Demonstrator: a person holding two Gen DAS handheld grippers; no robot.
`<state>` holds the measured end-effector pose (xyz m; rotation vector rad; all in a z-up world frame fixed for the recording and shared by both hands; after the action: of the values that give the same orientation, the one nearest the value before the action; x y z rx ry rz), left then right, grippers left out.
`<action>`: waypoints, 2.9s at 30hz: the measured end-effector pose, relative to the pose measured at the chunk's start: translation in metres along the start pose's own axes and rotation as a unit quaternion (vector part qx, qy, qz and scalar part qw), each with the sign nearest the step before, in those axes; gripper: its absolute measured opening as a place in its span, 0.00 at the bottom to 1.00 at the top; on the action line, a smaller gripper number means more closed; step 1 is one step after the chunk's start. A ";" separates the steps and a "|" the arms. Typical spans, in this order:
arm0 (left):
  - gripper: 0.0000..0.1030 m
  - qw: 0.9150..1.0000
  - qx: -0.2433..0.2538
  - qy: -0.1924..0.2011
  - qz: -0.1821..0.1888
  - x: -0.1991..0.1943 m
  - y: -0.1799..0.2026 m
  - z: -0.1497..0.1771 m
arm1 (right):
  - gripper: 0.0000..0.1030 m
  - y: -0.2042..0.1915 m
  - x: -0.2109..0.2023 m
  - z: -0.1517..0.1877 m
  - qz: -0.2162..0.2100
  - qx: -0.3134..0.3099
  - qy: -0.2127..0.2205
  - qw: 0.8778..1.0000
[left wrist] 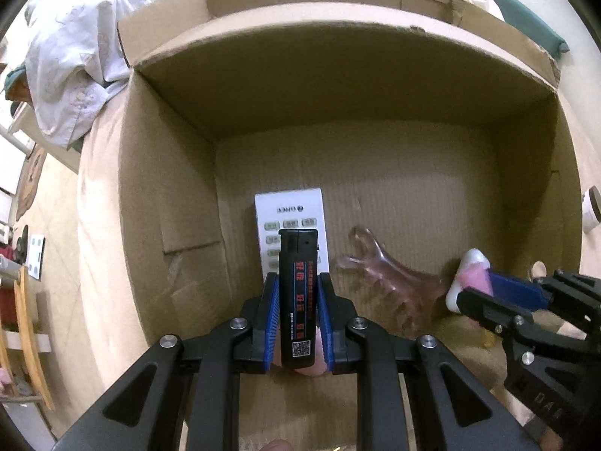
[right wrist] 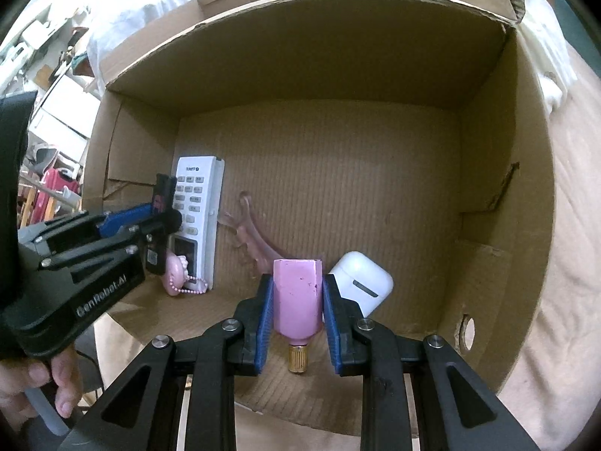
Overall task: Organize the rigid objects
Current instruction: 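Lower both items into the box and open both tools, then grasp the gold-tipped AA battery with the left tool while the right tool grasps a white pill bottle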
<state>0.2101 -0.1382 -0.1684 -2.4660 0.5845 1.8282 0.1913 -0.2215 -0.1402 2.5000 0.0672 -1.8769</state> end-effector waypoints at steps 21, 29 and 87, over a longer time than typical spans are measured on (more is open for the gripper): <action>0.93 1.000 -0.002 0.012 0.017 -0.028 0.012 0.000 | 1.00 0.015 -0.034 -0.025 -0.032 0.060 0.079 0.995; 1.00 0.999 -0.010 0.023 0.026 -0.034 0.013 0.002 | 1.00 0.018 -0.038 -0.026 -0.024 0.062 0.091 0.994; 0.74 0.976 -0.200 -0.081 -0.010 0.022 -0.059 0.128 | 1.00 0.005 -0.041 0.074 -0.027 0.071 0.010 0.997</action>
<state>0.1159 -0.0596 -0.2413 -2.4903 0.1961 2.3064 0.1088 -0.2300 -0.1218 2.6343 0.0012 -1.9411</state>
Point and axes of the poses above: each gripper's, at about its wrist camera, not at the fingertips, and x roughly the way its jaws point, y to its right, z to its underside, the point moved 9 cm from there along x, roughly the way its jaws point, and after that the axes turned 15 degrees about z, right-handed, at the moved point
